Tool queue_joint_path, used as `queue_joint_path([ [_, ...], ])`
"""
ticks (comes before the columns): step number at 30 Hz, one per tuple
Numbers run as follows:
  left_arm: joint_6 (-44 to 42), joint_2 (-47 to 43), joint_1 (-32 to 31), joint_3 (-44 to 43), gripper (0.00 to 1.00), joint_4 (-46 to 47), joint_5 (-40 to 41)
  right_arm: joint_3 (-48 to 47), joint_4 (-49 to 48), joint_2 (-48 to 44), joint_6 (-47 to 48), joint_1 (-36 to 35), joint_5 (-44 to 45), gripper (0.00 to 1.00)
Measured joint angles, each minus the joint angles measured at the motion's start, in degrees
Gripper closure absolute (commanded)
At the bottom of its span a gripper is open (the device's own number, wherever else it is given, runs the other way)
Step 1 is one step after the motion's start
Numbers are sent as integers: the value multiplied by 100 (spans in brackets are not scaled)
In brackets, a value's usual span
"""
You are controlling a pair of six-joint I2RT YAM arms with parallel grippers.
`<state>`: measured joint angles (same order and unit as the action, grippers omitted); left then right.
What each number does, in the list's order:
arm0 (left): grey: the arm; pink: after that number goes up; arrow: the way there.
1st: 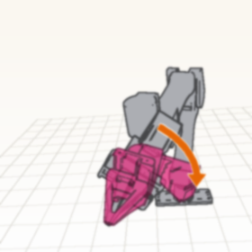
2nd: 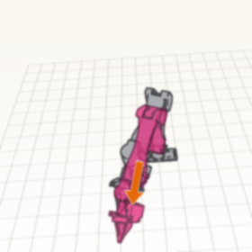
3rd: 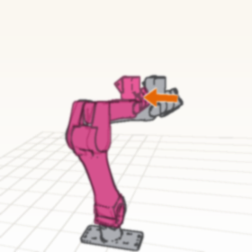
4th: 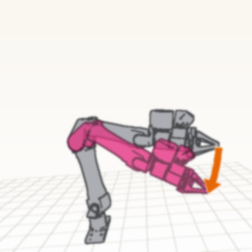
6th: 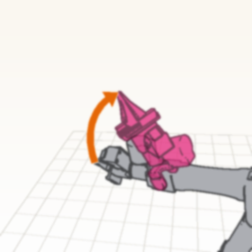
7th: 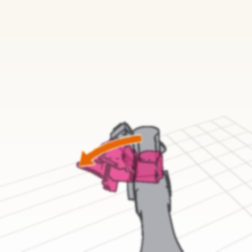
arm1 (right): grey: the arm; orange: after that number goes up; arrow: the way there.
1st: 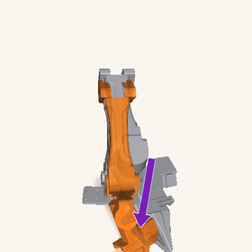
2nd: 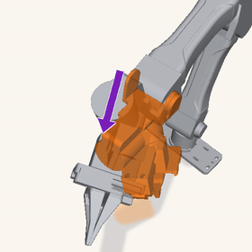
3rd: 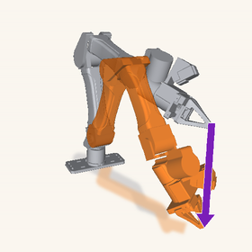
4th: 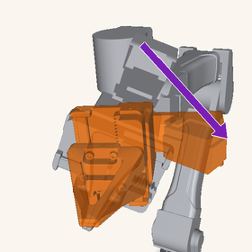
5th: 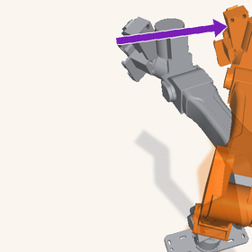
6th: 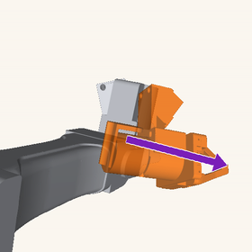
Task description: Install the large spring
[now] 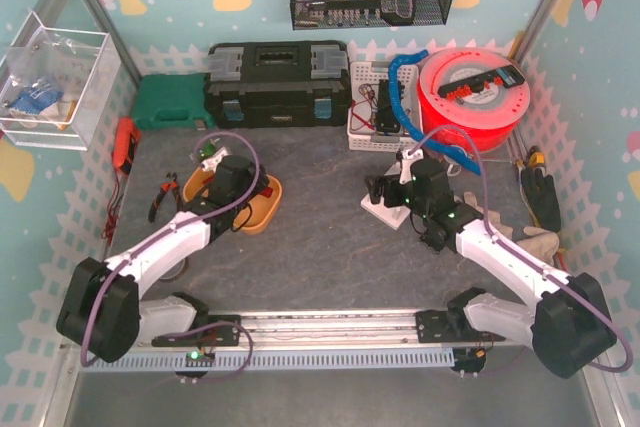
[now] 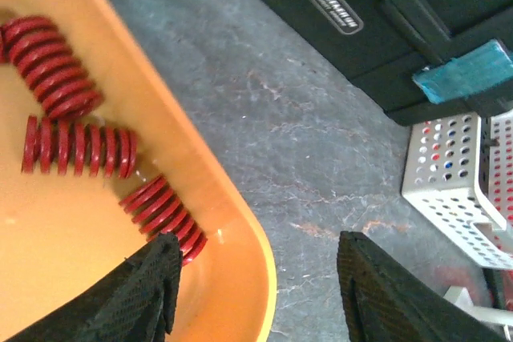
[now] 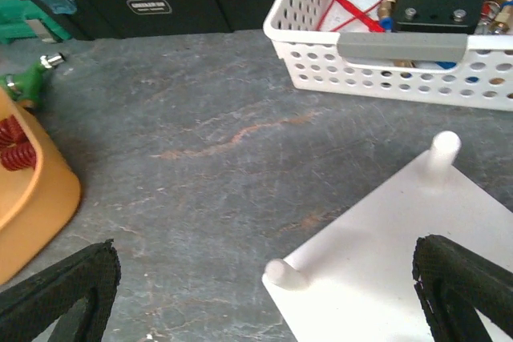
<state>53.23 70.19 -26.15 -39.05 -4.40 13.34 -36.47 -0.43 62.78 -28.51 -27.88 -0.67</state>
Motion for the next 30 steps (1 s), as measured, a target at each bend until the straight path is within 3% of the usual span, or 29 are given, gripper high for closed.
queue_joint_path([
  [5, 452, 264, 195, 0, 56, -98, -376, 227, -205, 2, 11, 0, 205, 1],
  [17, 767, 944, 367, 0, 64, -133, -859, 339, -400, -79, 11, 0, 599, 1],
  [30, 1003, 1386, 367, 76, 63, 63, -929, 350, -404, -79, 2, 0, 710, 1],
])
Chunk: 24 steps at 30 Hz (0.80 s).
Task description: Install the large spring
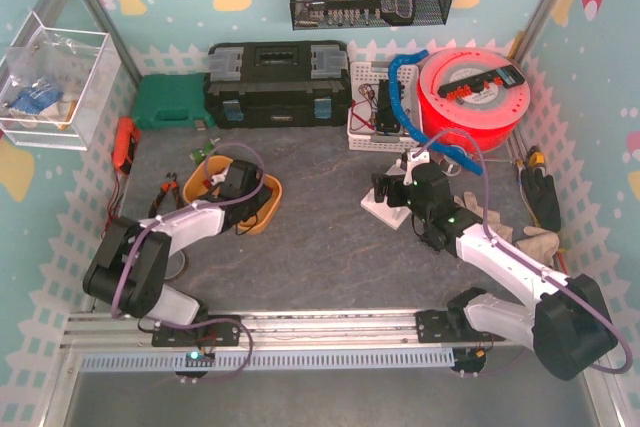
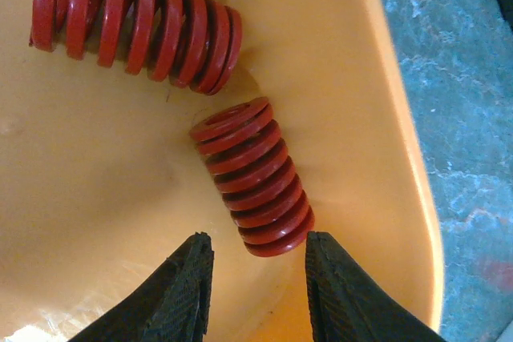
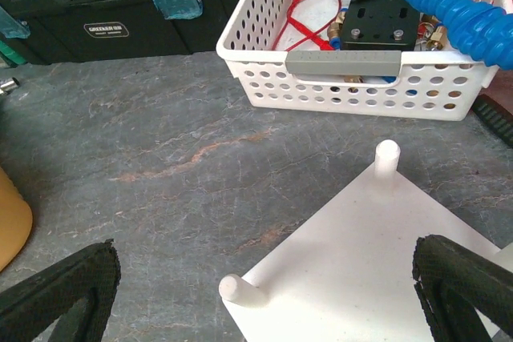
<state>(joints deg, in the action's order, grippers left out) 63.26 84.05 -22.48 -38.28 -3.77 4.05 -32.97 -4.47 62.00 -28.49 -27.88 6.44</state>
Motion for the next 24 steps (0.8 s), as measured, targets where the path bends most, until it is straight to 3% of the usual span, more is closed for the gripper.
queue_joint_path([
  [15, -4, 415, 72, -4, 59, 92, 92, 2, -11, 63, -2, 0, 26, 1],
  [24, 74, 68, 98, -11, 58, 81, 149, 2, -17, 94, -2, 0, 68, 1],
])
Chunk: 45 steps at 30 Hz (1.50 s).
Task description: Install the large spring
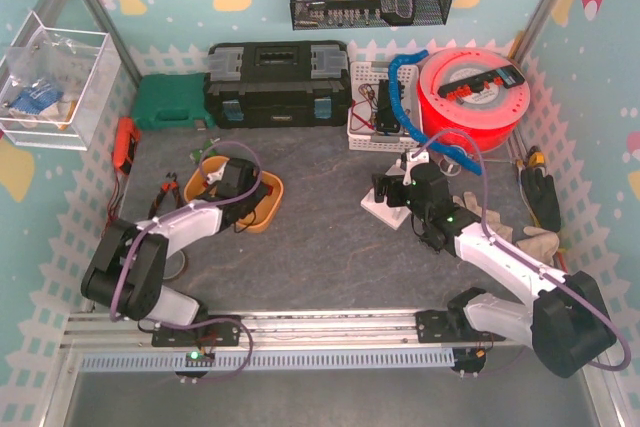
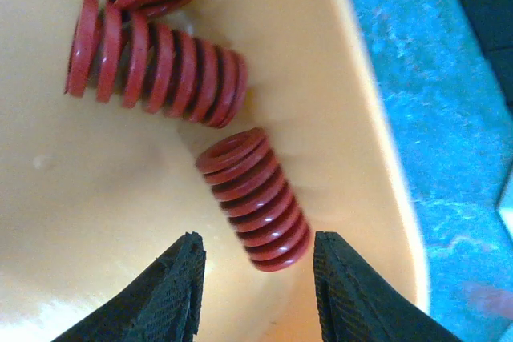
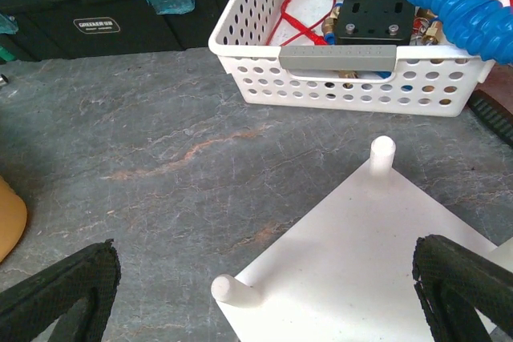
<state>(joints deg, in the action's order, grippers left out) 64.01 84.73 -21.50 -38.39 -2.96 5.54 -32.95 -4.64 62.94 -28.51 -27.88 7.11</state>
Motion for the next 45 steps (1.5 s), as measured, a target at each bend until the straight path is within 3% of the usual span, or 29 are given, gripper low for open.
queue_joint_path([
  [7, 162, -109, 2, -131, 56, 20, 87, 0, -11, 37, 2, 0, 55, 1],
  [31, 437, 883, 0, -514, 52, -44, -15, 0, -13, 42, 2, 0, 90, 1],
  [45, 431, 1064, 0, -772, 61, -282, 55, 11, -17, 13, 0, 0, 107, 1],
])
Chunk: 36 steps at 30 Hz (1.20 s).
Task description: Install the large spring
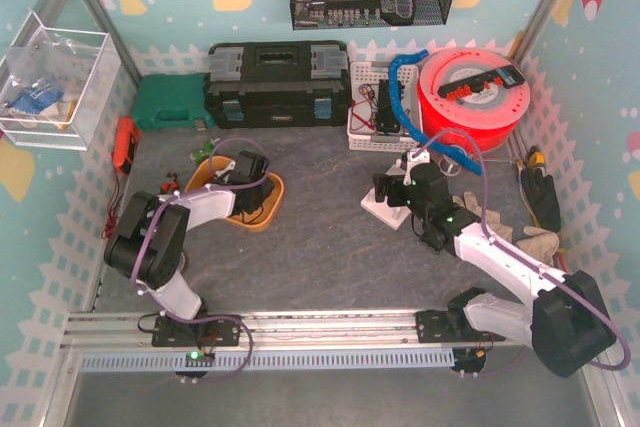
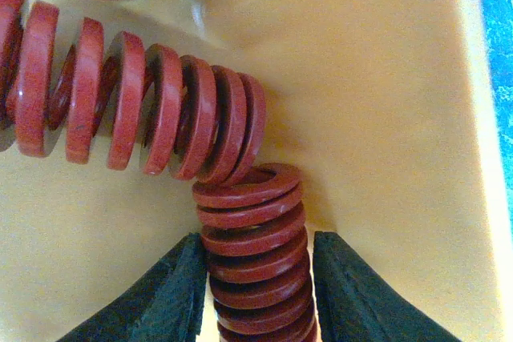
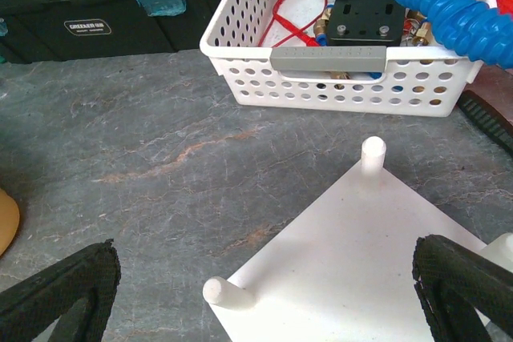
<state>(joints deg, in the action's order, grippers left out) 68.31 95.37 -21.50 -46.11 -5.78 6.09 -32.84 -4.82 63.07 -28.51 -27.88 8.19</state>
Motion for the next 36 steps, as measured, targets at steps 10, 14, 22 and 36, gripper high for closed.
queue_joint_path([
  [10, -83, -66, 0, 2, 74, -92, 55, 26, 0, -68, -2, 0, 4, 1],
  [14, -125, -251, 0, 83, 77, -280, 83, 31, -2, -122, -2, 0, 52, 1],
  [22, -129, -1001, 0, 267, 80, -448, 295, 63, -2, -210, -4, 0, 140, 1],
  [36, -1163, -3012, -105, 883, 87, -85, 898, 66, -2, -234, -22, 0, 129, 1],
])
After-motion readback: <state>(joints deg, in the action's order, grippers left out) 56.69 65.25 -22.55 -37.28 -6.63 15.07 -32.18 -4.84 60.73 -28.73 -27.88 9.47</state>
